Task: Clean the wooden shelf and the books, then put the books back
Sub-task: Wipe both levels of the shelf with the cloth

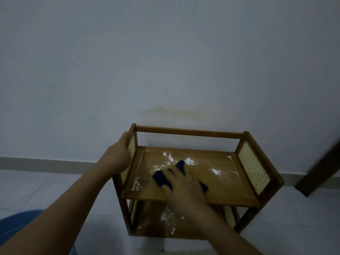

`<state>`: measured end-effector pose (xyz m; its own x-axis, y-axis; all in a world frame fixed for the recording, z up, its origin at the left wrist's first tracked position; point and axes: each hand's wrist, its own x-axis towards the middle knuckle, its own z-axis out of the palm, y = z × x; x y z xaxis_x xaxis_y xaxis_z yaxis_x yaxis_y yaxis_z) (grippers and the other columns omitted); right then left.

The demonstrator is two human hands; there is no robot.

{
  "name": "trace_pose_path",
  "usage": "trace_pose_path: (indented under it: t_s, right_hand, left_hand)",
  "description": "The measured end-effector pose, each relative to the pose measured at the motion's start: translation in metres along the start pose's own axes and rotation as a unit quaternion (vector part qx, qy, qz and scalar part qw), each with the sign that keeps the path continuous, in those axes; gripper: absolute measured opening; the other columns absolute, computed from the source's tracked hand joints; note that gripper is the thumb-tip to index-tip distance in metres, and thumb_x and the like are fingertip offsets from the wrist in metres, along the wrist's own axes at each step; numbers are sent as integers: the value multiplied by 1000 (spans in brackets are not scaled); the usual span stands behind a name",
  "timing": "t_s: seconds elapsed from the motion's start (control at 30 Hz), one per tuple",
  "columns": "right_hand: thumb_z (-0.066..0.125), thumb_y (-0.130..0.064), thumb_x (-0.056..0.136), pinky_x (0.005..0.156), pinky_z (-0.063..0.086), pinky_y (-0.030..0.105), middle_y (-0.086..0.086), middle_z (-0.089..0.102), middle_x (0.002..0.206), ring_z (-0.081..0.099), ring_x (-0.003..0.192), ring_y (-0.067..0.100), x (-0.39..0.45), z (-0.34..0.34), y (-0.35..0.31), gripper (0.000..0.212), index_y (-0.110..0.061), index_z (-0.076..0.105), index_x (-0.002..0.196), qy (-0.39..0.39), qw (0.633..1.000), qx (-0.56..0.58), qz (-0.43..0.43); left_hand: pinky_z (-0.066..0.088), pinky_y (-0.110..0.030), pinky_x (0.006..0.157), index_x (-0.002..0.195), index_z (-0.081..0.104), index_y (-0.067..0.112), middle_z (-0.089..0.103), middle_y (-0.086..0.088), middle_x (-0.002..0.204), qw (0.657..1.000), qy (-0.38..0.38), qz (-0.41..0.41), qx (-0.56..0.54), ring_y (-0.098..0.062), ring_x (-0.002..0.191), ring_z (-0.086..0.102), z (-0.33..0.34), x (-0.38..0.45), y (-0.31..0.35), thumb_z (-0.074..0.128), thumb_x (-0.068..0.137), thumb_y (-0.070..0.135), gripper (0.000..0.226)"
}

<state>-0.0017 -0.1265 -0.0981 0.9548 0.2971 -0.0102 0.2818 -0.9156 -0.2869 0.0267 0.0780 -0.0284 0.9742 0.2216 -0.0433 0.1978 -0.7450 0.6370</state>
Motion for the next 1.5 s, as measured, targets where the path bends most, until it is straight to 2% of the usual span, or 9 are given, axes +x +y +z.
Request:
trace_pose_path:
  t_s: [0.23,0.5,0.63,0.73,0.87,1.03,1.13,1.37,1.5]
  right_hand:
    - [42,-50,93,115,14,59,11,7,160,9,142,46,47,-23,81,66,-17,22,147,111,937,-17,331]
    - [39,-44,97,115,9,57,-9,7,161,-4,147,33,60,11,-37,55,-39,20,148,-31,993,53,-103]
    - [35,-48,96,116,20,56,-6,16,160,6,147,32,51,-8,69,54,-37,22,148,84,987,34,131]
    - [33,-42,99,118,7,56,6,8,161,-1,145,42,62,-20,79,58,-23,16,151,111,943,14,313]
    - [35,-36,99,117,1,58,9,3,161,-9,143,47,106,5,-15,59,-21,12,151,43,982,43,177]
    - [74,-23,78,118,-2,54,3,11,160,-10,146,37,67,17,-88,85,-24,24,147,-34,996,77,0]
    - [58,-24,90,117,-3,53,-1,19,157,-7,146,34,5,23,-98,57,-27,33,141,1,997,69,-18]
    - [44,-20,95,114,25,51,-2,39,148,25,140,30,-9,-8,-49,40,-26,49,135,14,993,37,-114]
    - [25,-30,102,111,34,48,3,44,147,37,137,26,-38,-31,61,42,-17,53,130,121,992,2,40]
  left_hand:
    - [47,-34,70,143,25,23,60,-12,112,1000,0,18,2,-24,87,57,4,0,6,46,93,5,58]
    - [45,-33,68,142,26,23,57,-10,104,1000,-5,17,-9,-25,86,57,1,-3,5,43,95,8,52]
    - [51,-41,79,147,19,24,59,-14,116,1000,-19,-1,-11,-31,97,59,-1,-3,4,45,94,10,61]
    - [50,-37,74,147,20,24,60,-14,111,1000,-14,3,-3,-29,93,60,0,-3,4,47,93,11,61]
    - [45,-33,69,143,25,21,59,-6,96,1000,-6,21,8,-23,80,56,1,-2,4,49,92,11,57]
    - [44,-33,66,148,18,25,51,-5,101,1000,16,3,-3,-21,82,53,6,-3,3,42,95,8,61]
    - [48,-35,65,148,16,27,57,-12,105,1000,21,-8,-2,-26,83,58,6,-1,1,41,93,7,64]
    - [52,-41,73,149,15,26,59,-18,111,1000,1,-9,-14,-33,89,60,2,0,2,42,93,10,65]
    - [50,-49,90,151,12,26,55,-20,126,1000,-11,-20,-18,-37,106,57,-1,-7,4,45,92,8,69]
